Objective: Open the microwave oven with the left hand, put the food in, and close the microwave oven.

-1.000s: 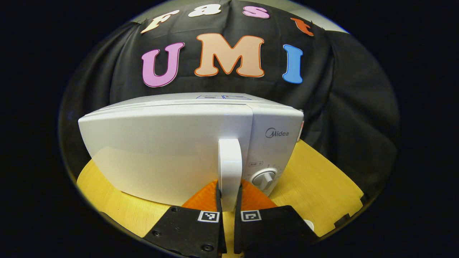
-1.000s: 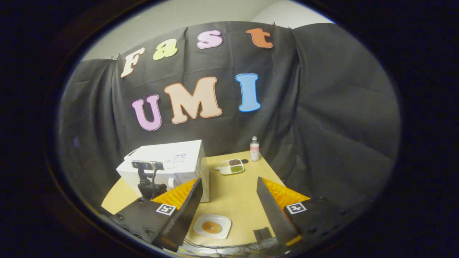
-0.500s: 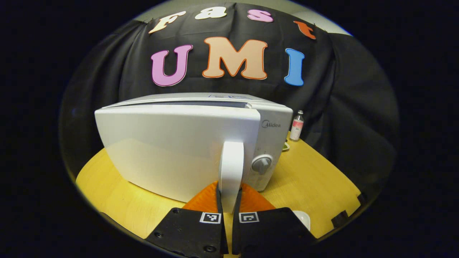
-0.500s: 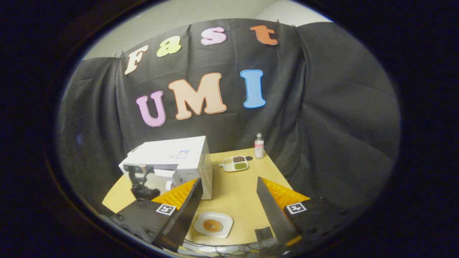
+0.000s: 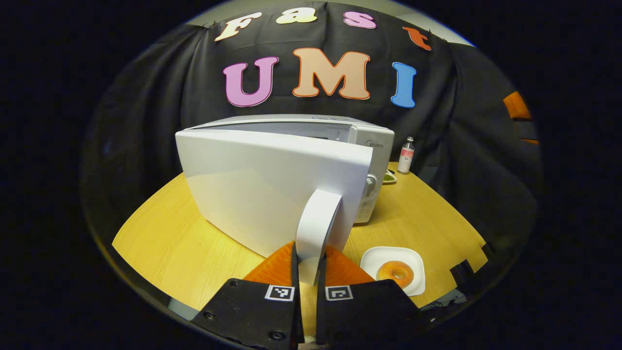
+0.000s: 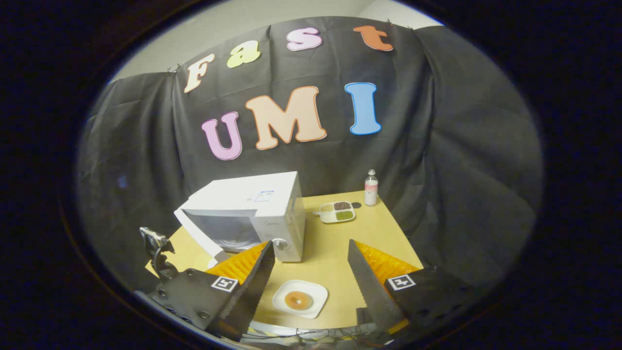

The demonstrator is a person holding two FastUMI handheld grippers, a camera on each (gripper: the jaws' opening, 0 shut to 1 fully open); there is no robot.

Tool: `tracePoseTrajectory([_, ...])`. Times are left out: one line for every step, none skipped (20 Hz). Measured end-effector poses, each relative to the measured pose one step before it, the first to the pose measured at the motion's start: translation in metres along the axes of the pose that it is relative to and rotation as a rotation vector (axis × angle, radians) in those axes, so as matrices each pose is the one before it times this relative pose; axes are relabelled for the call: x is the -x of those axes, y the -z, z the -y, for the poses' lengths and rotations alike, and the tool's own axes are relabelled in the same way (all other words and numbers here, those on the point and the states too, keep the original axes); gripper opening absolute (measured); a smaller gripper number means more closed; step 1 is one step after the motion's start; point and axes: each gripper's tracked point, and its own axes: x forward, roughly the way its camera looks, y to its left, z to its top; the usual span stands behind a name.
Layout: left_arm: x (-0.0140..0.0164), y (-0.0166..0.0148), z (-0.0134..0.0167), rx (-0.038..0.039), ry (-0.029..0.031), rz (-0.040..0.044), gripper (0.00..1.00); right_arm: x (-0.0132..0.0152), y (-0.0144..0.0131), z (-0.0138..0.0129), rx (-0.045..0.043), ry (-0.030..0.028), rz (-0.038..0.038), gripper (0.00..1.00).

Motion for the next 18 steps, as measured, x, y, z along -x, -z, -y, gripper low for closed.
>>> tracePoseTrajectory([0.00641, 0.00276, -0.00514, -0.00176, -0.01181, -0.00334, 0.10, -0.00010, 0.00163, -0.00342, -0.00076, -0.01151, -0.00075, 0.92])
tracePoseTrajectory([0.00576, 0.00257, -0.00509, 0.00204, -0.01317, -0.00097, 0.13, -0.00008, 0.00191, -0.00407, -0.00193, -0.01165, -0.00310, 0.92])
tracePoseTrajectory([0.00557, 0.00194, -0.00622, 0.00639, -0.01198, -0.00066, 0.13, 0.00009, 0.00344, -0.00399, -0.00126, -0.01096, -0.00391, 0.92])
tracePoseTrajectory([0.00536, 0.00291, -0.00477, 0.01137, -0.01010, -0.00551, 0.13, -0.00009, 0.00238, -0.00358, 0.00014, -0.01081, -0.00558, 0.92])
tracePoseTrajectory([0.00713, 0.00275, -0.00744, 0.02261, -0.01127, -0.00673, 0.16, -0.00026, 0.00307, -0.00339, 0.00132, -0.00839, -0.00527, 0.92])
tracePoseTrajectory([0.00577, 0.00068, -0.00765, 0.02932, -0.01301, 0.00015, 0.18, -0.00004, 0.00185, -0.00398, 0.00146, -0.00972, -0.00419, 0.92])
tracePoseTrajectory([0.00617, -0.00061, -0.00617, 0.02805, -0.00922, 0.00265, 0.21, -0.00072, 0.00254, -0.00352, 0.00217, -0.00918, -0.00467, 0.92])
tracePoseTrajectory([0.00564, 0.00005, -0.00537, 0.01755, -0.01200, 0.00232, 0.23, -0.00128, 0.00210, -0.00357, 0.00229, -0.00822, -0.00617, 0.92])
tracePoseTrajectory([0.00530, -0.00007, -0.00733, 0.00597, -0.01591, -0.00037, 0.25, -0.00142, 0.00233, -0.00411, 0.00267, -0.00940, -0.00550, 0.92])
tracePoseTrajectory([0.00409, -0.00008, -0.00913, -0.00050, -0.02069, 0.00367, 0.27, -0.00178, 0.00172, -0.00375, 0.00316, -0.00892, -0.00433, 0.92])
tracePoseTrajectory([0.00479, -0.00165, -0.00788, -0.00055, -0.01702, 0.00556, 0.28, -0.00156, 0.00193, -0.00359, 0.00286, -0.00889, -0.00518, 0.92])
tracePoseTrajectory([0.00479, -0.00025, -0.00811, -0.00012, -0.01773, 0.00394, 0.31, -0.00165, 0.00205, -0.00364, 0.00180, -0.00753, -0.00515, 0.92])
tracePoseTrajectory([0.00384, -0.00034, -0.00895, 0.00139, -0.01523, 0.00193, 0.34, -0.00114, 0.00191, -0.00402, 0.00072, -0.00883, -0.00356, 0.92])
tracePoseTrajectory([0.00456, 0.00200, -0.00861, 0.00195, -0.01424, 0.00164, 0.46, -0.00199, 0.00130, -0.00429, 0.00104, -0.00580, -0.00159, 0.92])
tracePoseTrajectory([0.00492, 0.00197, -0.00934, 0.00319, -0.01331, -0.00265, 0.51, -0.00100, 0.00283, -0.00350, 0.00270, -0.00638, -0.00394, 0.92])
tracePoseTrajectory([0.00533, 0.00321, -0.00941, 0.00223, -0.01754, -0.00485, 0.74, -0.00107, 0.00229, -0.00436, 0.00487, -0.00469, -0.00239, 0.92])
tracePoseTrajectory([0.00269, 0.00200, -0.01096, 0.00257, -0.01780, -0.00385, 0.87, -0.00169, 0.00190, -0.00294, 0.00436, -0.00226, -0.00129, 0.92])
tracePoseTrajectory([0.00484, 0.00318, -0.00412, 0.00881, -0.00450, -0.00697, 0.97, -0.00135, 0.00220, -0.00354, 0.00143, -0.00457, -0.00303, 0.92])
